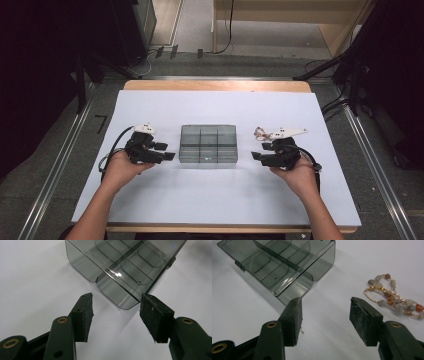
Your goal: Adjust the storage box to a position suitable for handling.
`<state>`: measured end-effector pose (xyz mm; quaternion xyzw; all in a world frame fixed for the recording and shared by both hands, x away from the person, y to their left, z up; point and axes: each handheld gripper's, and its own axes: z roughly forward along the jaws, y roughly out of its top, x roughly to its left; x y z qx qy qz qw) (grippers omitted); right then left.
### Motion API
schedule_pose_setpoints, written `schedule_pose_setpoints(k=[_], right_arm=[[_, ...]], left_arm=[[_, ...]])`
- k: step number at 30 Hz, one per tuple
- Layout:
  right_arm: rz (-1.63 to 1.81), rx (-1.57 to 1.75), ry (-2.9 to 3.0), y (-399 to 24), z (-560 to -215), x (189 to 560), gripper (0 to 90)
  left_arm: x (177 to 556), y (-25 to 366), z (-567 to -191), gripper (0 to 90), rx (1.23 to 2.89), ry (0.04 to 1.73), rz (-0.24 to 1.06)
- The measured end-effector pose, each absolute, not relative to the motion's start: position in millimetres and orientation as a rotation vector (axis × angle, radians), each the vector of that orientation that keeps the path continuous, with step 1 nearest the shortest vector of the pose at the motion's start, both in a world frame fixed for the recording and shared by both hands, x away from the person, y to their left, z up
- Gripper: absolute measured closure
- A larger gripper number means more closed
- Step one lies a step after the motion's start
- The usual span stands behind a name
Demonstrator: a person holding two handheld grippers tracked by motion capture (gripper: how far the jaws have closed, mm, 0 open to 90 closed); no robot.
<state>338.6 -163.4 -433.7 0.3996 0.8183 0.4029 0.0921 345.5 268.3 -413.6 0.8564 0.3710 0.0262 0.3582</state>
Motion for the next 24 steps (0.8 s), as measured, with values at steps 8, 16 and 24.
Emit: schedule_pose_setpoints(k=[8,16,24], right_arm=[[1.194,1.169,2.429,-160,-432,334,48.3],[1.22,1.204,2.425,-156,-432,331,51.3],[1.251,1.199,2.418,-154,-431,327,56.0]], left_arm=[[342,261,-412,42.6,2.226,0.923,0.08],[342,261,-412,40.9,2.206,0.932,0.064],[341,259,-412,39.3,2.207,0.934,0.072]])
